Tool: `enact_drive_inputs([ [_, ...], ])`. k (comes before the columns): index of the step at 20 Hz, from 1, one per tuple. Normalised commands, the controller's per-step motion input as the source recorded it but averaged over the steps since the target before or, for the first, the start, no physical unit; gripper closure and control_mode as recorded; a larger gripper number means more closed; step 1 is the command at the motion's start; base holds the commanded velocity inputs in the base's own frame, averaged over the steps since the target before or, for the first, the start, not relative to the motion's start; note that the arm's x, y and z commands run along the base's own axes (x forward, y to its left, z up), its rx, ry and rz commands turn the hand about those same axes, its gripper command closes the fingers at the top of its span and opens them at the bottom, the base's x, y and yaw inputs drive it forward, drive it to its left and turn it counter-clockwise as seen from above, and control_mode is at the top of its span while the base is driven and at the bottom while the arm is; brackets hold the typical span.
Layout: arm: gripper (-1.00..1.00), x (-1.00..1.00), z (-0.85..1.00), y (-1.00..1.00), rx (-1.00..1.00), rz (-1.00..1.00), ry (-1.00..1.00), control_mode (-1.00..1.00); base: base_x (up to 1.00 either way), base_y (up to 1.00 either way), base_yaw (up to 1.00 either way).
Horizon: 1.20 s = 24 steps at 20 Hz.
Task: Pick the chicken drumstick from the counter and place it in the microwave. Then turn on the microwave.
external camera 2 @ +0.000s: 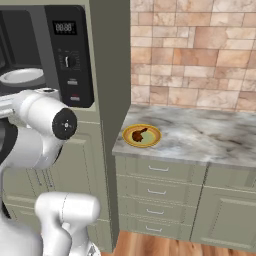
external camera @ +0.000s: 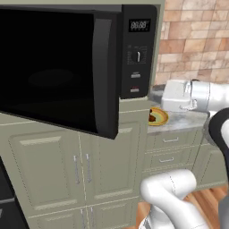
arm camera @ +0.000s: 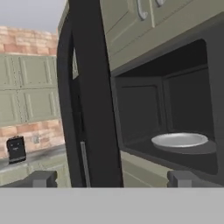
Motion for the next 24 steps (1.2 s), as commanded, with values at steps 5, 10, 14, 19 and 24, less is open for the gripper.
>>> enact_drive_inputs([
  [5, -1.0, 0.27, -0.14, 0.15, 0.0, 0.12, -0.04, -1.0, 0.0, 0.0, 0.0],
  [10, -1.0, 0.26, -0.11, 0.22, 0.0, 0.11, -0.03, -1.0, 0.0, 0.0, 0.0],
  [14, -1.0, 0.28, -0.09, 0.2, 0.0, 0.1, -0.01, -1.0, 0.0, 0.0, 0.0],
  [19, -1.0, 0.27, -0.07, 0.2, 0.0, 0.1, 0.0, -1.0, 0.0, 0.0, 0.0],
  [24, -1.0, 0.24, -0.04, 0.24, 0.0, 0.08, 0.0, -1.0, 0.0, 0.0, 0.0],
])
